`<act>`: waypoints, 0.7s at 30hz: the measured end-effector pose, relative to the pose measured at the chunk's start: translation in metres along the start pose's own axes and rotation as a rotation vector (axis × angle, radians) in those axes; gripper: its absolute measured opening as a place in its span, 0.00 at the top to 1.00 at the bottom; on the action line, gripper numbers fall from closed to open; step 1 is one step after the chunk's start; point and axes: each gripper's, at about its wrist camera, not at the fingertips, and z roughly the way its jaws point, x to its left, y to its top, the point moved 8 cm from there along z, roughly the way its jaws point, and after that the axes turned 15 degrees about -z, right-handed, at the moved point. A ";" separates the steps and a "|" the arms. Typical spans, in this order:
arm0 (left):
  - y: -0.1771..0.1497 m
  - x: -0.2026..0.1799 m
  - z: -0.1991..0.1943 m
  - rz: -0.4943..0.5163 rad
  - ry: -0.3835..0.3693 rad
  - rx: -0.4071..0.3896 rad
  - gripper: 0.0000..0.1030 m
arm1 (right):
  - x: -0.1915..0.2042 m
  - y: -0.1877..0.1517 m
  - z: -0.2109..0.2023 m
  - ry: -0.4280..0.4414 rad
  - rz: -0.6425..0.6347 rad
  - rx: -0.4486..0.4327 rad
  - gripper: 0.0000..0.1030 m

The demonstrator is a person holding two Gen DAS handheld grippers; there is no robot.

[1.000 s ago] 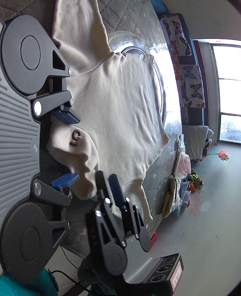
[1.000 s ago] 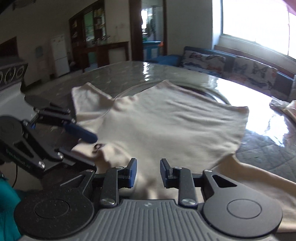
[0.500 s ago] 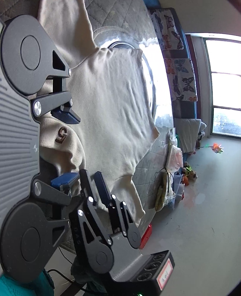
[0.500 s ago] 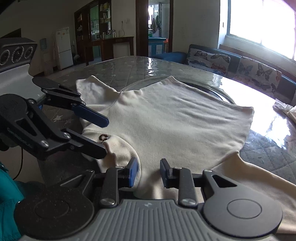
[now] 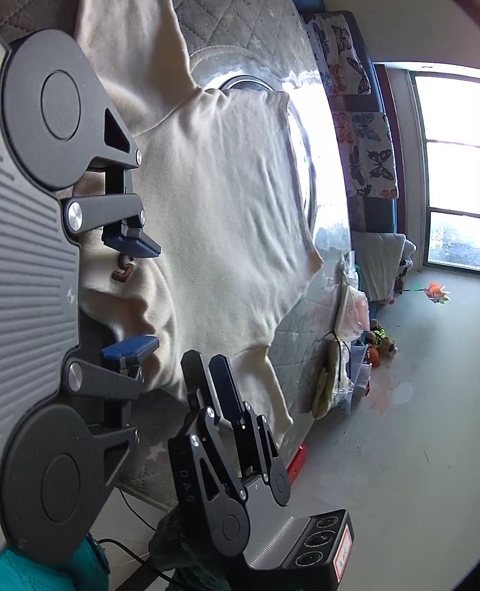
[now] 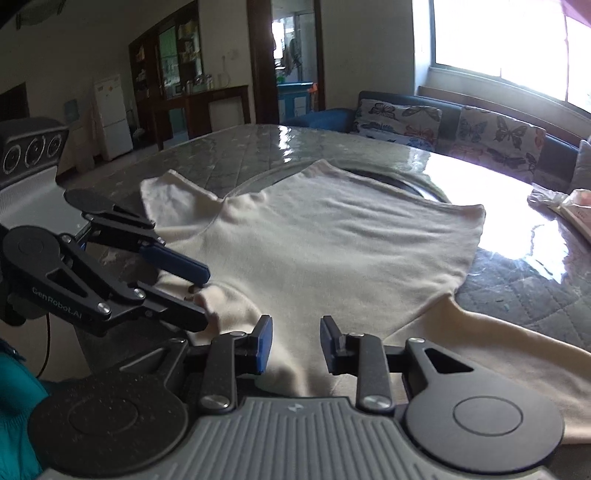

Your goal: Fold clothes

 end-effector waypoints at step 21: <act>0.037 -0.039 0.051 -0.033 0.018 0.025 0.28 | -0.155 -0.099 -0.088 -0.637 0.452 0.052 0.67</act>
